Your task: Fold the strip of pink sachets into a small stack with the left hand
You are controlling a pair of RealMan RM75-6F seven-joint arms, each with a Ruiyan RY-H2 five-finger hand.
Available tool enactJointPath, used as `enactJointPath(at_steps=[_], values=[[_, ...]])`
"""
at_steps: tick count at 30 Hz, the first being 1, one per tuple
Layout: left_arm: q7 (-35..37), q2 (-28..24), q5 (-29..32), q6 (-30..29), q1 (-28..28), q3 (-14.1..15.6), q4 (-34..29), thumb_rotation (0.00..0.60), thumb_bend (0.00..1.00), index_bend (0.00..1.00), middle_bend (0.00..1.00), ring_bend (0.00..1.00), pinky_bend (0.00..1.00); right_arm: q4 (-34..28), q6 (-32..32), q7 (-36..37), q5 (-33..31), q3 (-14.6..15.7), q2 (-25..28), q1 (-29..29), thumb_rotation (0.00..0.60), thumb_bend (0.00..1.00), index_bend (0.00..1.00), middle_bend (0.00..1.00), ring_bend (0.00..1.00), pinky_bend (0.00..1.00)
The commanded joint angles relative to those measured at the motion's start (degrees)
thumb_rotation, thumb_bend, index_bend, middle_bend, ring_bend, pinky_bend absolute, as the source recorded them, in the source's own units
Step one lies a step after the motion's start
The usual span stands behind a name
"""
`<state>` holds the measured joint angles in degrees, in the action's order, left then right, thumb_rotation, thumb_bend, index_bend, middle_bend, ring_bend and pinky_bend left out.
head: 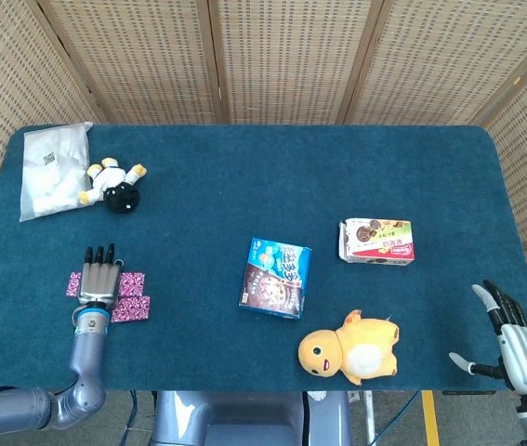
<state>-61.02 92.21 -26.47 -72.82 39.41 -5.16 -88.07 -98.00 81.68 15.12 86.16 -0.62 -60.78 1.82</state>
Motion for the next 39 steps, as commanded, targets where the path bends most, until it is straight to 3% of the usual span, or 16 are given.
enactJointPath(at_steps=[1,39], values=[[-0.18,-0.01,0.11,-0.1,0.12,-0.17,-0.09,0.6,0.31,0.34,0.0,0.0,0.0,0.01,-0.03,0.02,-0.01,0.01,0.0,0.01,0.6,0.11,0.04,0.0,0.0,0.0],[0.74,-0.3,0.09,0.04,-0.18,-0.66,-0.15,0.6,0.37,0.44,0.0,0.0,0.0,-0.02,0.01,0.25,-0.1,-0.05,0.11,-0.03,0.6,0.1,0.04,0.0,0.0,0.0]])
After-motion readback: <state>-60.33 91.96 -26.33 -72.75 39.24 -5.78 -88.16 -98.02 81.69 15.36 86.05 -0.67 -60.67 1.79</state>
